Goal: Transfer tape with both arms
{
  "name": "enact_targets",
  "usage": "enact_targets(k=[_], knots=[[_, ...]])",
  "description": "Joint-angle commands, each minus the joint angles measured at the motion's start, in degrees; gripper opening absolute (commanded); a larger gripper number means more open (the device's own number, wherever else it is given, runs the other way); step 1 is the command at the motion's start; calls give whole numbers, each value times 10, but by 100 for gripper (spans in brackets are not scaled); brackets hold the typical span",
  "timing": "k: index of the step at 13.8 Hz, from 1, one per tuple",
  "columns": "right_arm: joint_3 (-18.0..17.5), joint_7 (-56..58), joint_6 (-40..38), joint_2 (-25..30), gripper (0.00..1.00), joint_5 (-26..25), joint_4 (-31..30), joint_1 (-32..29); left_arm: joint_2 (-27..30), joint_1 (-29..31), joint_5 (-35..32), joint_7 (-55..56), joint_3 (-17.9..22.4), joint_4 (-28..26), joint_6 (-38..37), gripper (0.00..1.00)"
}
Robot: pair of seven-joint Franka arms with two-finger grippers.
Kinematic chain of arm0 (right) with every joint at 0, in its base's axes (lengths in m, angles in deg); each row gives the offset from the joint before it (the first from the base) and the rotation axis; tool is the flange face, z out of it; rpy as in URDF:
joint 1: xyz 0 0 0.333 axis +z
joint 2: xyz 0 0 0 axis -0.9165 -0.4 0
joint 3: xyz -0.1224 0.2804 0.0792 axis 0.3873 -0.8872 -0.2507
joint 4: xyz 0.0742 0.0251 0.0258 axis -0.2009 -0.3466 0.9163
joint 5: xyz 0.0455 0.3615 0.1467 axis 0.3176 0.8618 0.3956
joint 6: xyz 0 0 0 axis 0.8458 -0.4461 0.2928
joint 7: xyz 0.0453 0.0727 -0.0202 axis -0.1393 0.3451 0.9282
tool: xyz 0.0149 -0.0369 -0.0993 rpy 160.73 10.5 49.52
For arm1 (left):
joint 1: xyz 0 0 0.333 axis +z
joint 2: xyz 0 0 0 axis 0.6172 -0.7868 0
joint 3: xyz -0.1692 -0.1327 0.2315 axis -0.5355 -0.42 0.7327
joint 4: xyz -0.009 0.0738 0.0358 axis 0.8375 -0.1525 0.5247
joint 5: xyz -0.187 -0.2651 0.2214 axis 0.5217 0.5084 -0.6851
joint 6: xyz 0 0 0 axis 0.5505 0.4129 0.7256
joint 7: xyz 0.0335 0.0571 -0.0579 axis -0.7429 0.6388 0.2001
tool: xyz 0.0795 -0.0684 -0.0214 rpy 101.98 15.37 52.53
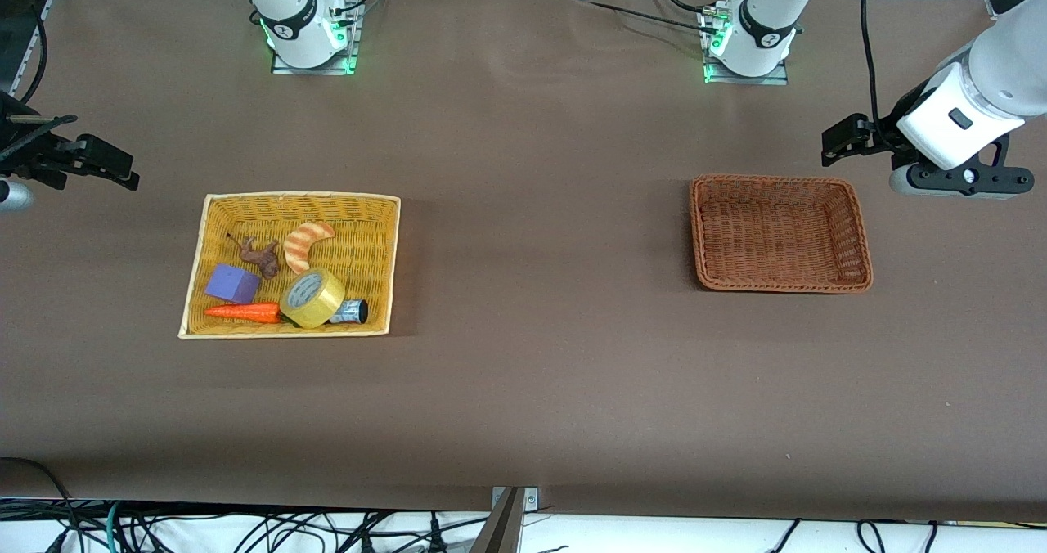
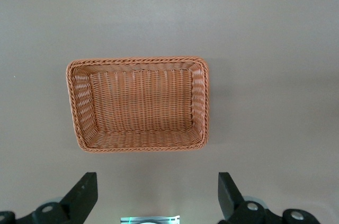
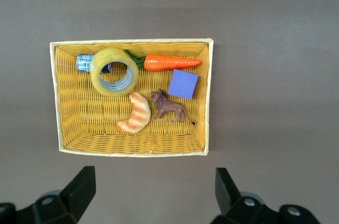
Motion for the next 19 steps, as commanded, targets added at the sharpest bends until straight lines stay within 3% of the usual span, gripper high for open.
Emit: enact_targets(k=[1, 8, 11, 15, 19], knots=[[0, 5, -3, -3, 100, 8, 11, -3, -7, 3, 5, 3, -2, 18, -13, 100], [0, 5, -3, -3, 100, 8, 11, -3, -6, 3, -6, -9, -4, 11, -2, 100], [0, 5, -4, -4, 100, 8, 11, -3, -5, 5, -48, -10, -9, 3, 17, 100], [0, 6, -3, -4, 100, 7, 11, -3, 33, 10, -47, -10, -10, -57, 53, 100], [1, 8, 5, -38, 100, 1, 11, -4, 32, 21, -36, -9, -10, -59, 53, 100]])
